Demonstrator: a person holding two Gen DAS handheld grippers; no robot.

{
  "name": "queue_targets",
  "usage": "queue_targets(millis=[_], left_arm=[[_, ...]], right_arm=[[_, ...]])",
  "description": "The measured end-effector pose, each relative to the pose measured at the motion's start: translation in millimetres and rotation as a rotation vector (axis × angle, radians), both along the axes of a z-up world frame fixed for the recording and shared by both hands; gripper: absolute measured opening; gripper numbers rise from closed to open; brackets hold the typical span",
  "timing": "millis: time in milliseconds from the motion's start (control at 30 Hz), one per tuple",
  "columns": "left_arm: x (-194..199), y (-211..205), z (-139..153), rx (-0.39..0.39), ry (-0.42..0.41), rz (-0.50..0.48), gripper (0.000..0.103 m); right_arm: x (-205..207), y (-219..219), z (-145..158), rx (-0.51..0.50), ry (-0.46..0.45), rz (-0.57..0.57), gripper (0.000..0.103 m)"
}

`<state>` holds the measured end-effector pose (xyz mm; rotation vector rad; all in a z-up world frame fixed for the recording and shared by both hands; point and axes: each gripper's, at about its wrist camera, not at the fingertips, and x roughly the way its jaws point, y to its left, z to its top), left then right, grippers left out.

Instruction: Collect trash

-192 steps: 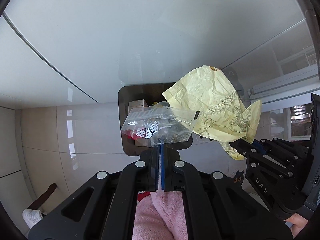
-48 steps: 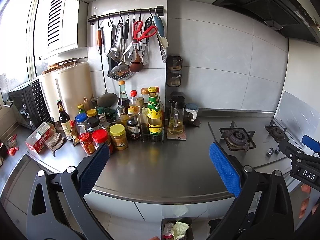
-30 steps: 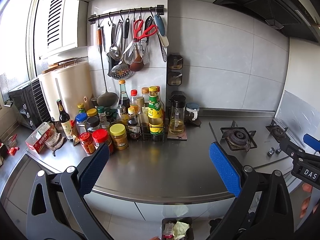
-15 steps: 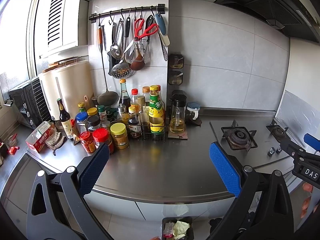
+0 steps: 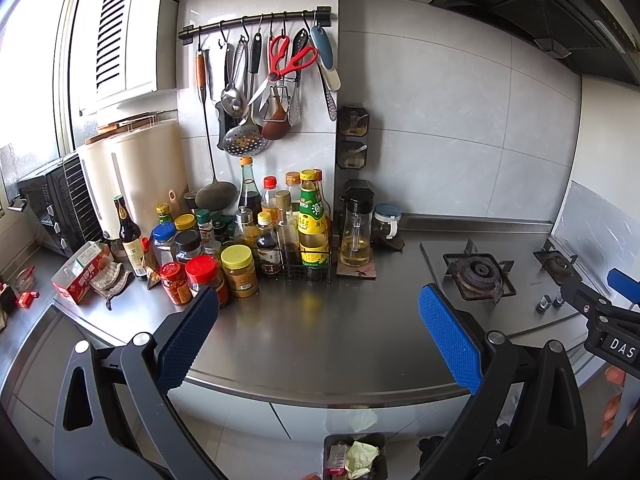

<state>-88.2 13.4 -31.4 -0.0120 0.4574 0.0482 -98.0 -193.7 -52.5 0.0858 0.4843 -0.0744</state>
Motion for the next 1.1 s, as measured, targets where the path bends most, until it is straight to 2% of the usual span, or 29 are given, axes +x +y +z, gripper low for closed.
queue_targets(millis=[633, 867, 1000, 1100], left_arm=[[0.8, -3.1, 0.1, 0.004, -0.001, 0.012, 0.095], [3.9, -0.7, -1.7, -0.021, 0.009, 0.024, 0.095], [3.5, -1.2, -1.7, -0.007, 0.01, 0.039, 0.095], [4.2, 0.8, -0.1, -0.031, 0.018, 0.026, 0.095]], right_arm=[[4.5, -0.9, -2.4, 0.005, 0.009, 0.008, 0.1], [6.9, 0.6, -3.8, 0.005, 0.011, 0.01, 0.1], [8.3, 1.8, -5.2, 0.005, 0.014, 0.011, 0.1], [10.2, 2.7, -6.1, 0.005, 0.016, 0.011, 0.1]])
